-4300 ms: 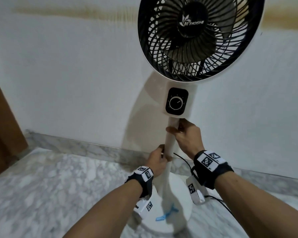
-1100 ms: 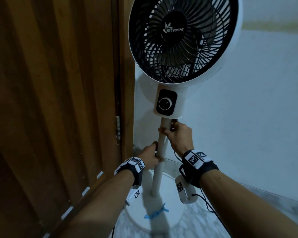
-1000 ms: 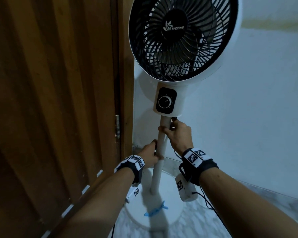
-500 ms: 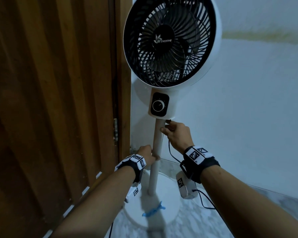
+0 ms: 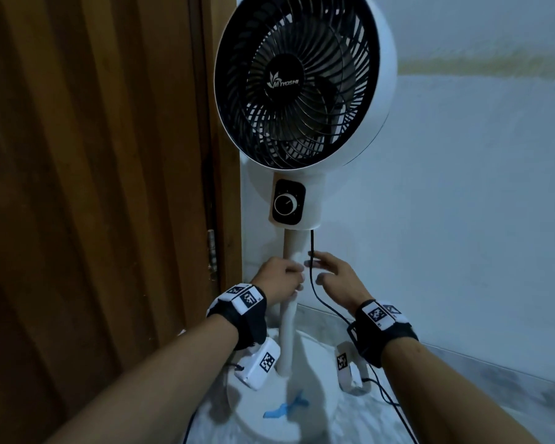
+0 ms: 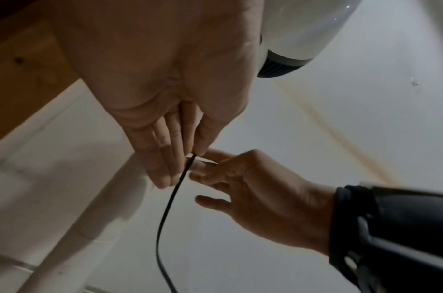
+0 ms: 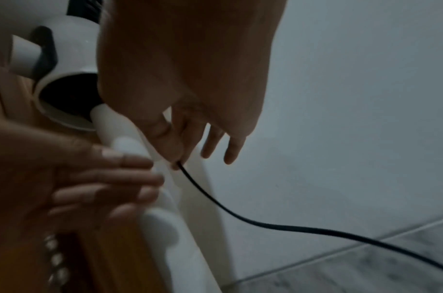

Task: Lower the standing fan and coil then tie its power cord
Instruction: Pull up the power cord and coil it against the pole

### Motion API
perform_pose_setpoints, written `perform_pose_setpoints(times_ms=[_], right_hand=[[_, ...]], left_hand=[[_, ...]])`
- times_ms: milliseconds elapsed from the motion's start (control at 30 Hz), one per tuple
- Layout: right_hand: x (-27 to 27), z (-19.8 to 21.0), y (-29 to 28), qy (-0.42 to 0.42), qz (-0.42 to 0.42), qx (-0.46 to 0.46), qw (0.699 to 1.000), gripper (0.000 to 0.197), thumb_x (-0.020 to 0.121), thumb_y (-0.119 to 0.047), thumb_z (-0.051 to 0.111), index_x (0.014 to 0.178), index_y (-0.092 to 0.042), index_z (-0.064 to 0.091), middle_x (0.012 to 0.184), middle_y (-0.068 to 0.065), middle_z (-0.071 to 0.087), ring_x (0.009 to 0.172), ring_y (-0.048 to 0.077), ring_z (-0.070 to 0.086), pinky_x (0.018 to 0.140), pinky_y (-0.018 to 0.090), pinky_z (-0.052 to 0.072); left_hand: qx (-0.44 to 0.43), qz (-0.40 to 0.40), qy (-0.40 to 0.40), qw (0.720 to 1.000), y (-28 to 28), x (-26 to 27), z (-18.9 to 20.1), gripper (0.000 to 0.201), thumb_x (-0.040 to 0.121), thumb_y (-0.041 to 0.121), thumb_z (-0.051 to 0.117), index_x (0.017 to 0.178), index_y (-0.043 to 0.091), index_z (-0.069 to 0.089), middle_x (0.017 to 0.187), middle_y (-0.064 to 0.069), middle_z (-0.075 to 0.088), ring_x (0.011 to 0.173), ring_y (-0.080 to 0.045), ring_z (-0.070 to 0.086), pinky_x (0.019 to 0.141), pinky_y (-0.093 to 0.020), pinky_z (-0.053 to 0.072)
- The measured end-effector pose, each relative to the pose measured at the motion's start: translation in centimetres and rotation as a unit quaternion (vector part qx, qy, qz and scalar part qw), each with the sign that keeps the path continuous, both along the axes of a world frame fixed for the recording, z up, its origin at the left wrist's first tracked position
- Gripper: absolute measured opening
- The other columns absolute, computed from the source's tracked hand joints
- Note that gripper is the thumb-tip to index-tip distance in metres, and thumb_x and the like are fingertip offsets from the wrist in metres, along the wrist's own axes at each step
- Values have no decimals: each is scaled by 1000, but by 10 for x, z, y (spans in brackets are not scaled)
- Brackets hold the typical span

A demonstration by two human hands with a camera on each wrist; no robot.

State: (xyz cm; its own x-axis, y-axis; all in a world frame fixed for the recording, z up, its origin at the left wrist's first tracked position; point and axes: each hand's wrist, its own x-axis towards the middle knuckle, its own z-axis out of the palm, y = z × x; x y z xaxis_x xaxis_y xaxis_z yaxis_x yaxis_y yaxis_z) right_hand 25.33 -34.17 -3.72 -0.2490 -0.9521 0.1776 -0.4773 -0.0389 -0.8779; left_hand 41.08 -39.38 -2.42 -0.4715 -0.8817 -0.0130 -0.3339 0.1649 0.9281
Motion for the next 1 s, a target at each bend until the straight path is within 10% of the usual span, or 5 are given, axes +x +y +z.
perform_pose_setpoints(times_ms=[133,367,600,767,1000], right_hand=[[-1,-17,13,-98,-31,-49,994,25,90,-3,52,103,-13,71,90,3,76,85,16,68,84,27,51],[-5,-32,64,-250,79,50,964,27,103,-9,40,96,-1,64,74,16,61,66,27,59,74,36,54],[-29,-58,96,-69,84,257,960,28,90,-27,53,82,-10,74,67,7,67,60,16,63,68,30,50],[-49,-39,102,-9,-57,267,962,43,90,-46,65,75,-5,69,62,4,53,48,19,52,50,27,53],[-35,46,53,-318,-110,66,939,29,98,-5,38,92,4,65,62,4,42,43,10,38,44,21,33]], left_hand=[[-47,-17,-46,998,7,-6,1,38,94,23,53,131,13,60,125,-9,64,118,-24,60,108,-36,43],[47,-22,156,986,21,-27,17,25,101,24,46,114,12,62,105,-8,67,100,-19,63,101,-38,47],[130,-7,265,955,28,-25,22,20,101,15,46,100,7,64,74,-6,52,62,-19,67,68,-36,61],[118,6,249,961,22,-19,23,22,101,22,46,92,8,60,65,-6,51,41,-12,44,44,-23,40],[139,-28,227,964,18,-22,25,39,102,36,39,80,8,54,47,-2,44,37,-16,35,55,-30,39]])
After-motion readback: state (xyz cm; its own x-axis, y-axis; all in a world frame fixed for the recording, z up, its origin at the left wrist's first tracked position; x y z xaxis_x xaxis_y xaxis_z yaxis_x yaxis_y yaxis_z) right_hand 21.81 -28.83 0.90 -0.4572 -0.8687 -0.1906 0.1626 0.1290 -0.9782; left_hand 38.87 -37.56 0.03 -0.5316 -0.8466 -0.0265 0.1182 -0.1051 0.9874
